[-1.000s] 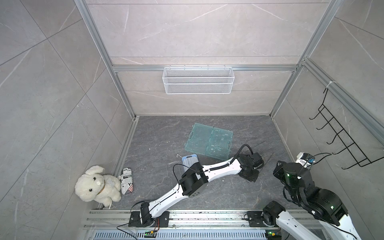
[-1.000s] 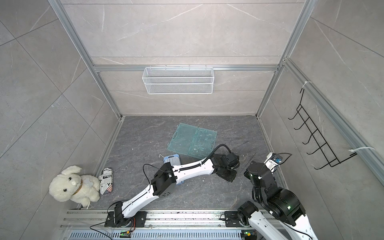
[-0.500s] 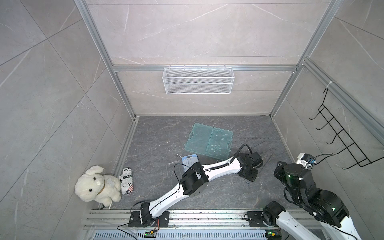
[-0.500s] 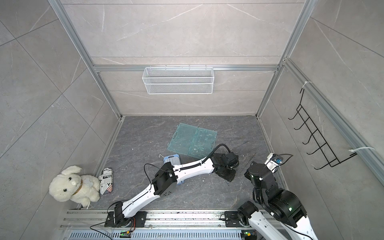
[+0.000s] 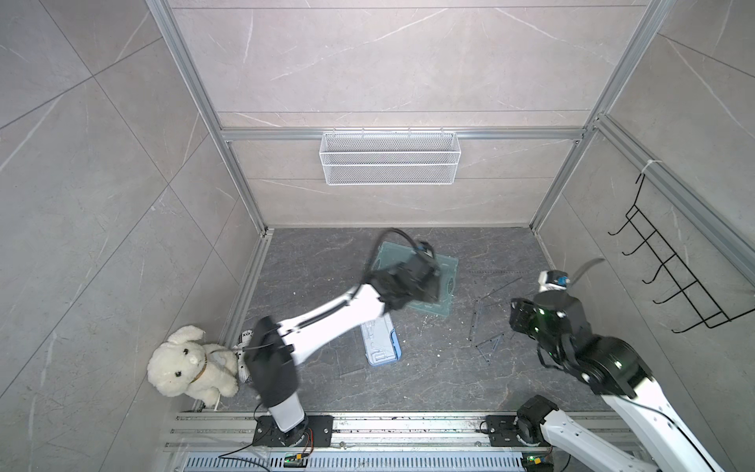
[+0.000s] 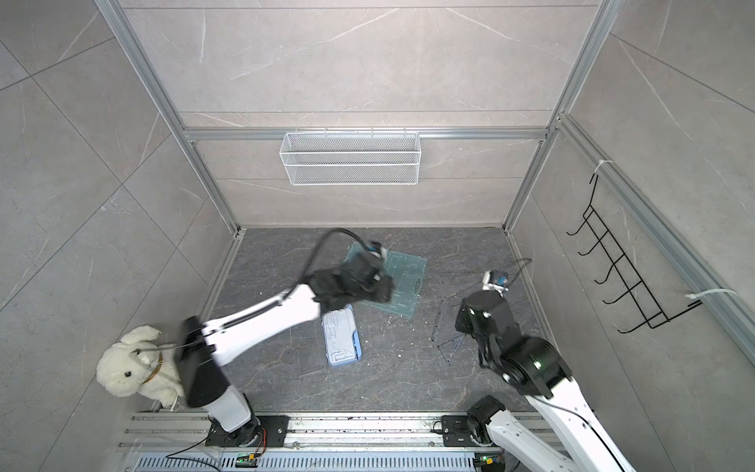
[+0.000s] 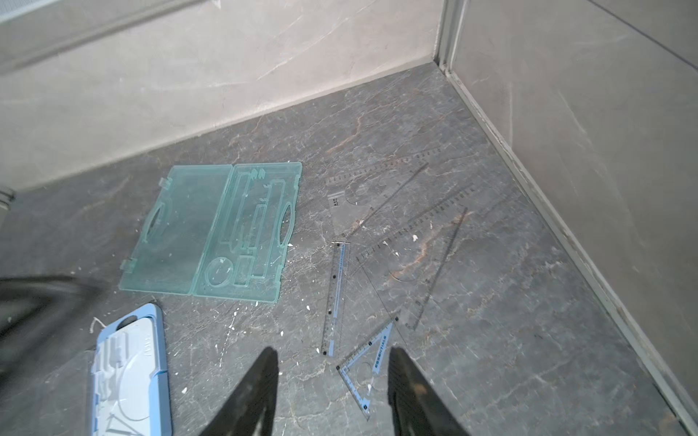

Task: Open the ruler set and take out the ruler
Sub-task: Place the ruler at the center of the board, then reset both arms

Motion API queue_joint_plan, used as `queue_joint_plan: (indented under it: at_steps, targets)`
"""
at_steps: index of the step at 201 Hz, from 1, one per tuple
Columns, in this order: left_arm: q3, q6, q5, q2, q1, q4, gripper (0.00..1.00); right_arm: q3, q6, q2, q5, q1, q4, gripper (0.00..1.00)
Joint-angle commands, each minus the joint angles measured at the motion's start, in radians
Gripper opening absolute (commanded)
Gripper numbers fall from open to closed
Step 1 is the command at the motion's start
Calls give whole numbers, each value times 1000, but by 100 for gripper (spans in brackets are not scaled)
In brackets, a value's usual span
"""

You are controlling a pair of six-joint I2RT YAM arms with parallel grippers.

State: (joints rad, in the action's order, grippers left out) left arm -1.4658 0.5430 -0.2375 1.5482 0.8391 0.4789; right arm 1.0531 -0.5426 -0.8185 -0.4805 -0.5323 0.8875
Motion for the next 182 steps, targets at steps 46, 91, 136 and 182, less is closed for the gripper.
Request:
queue_joint_plan:
  at_steps: [46,91,136,182]
  targets:
    - [483,-100,-93,-352,-582,-25,64,-410,483,-130,-181,6,-977,53]
    - [748,-109,-110,-379,-798,-260,64,-528,603,-341,-341,117,-1278,57]
    - [974,-232,-274,-362,-826,-664,86,-667,619,-474,-317,202,-1627,57]
    - [998,-296,-183,-201,-853,-906,88,-745,577,-497,-41,255,-1734,59]
